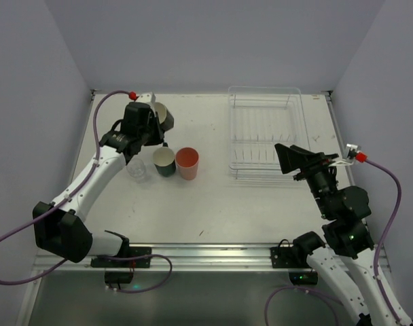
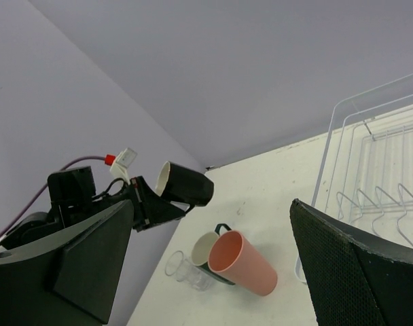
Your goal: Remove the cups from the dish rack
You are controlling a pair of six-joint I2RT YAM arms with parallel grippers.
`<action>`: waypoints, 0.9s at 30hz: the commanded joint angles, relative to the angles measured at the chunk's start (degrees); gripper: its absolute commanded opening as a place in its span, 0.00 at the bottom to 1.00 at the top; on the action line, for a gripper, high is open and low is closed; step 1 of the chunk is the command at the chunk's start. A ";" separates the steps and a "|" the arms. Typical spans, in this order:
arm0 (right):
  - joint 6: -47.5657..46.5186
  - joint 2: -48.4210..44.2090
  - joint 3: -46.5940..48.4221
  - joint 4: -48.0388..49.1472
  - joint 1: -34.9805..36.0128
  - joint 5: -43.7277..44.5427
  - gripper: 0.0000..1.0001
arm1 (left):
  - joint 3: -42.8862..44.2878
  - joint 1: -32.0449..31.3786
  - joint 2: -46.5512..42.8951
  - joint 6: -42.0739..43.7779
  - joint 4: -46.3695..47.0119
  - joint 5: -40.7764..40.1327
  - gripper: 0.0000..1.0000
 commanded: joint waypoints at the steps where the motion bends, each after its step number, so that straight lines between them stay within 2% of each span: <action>1: -1.43 -0.49 0.64 -0.20 -0.17 1.14 0.99 | 1.17 0.48 -3.07 1.29 5.31 -0.66 0.00; 7: -0.65 0.47 0.73 -0.38 -0.17 0.44 0.99 | 1.60 0.39 -7.29 2.43 0.22 0.14 0.00; 19: 1.90 3.20 2.92 -1.17 -0.17 -2.11 0.99 | 4.15 0.48 -11.25 2.96 -14.63 -3.99 0.00; 27: 3.05 3.82 3.45 -2.05 -0.17 -2.99 0.99 | 6.26 0.30 -10.55 2.70 -18.34 0.74 0.00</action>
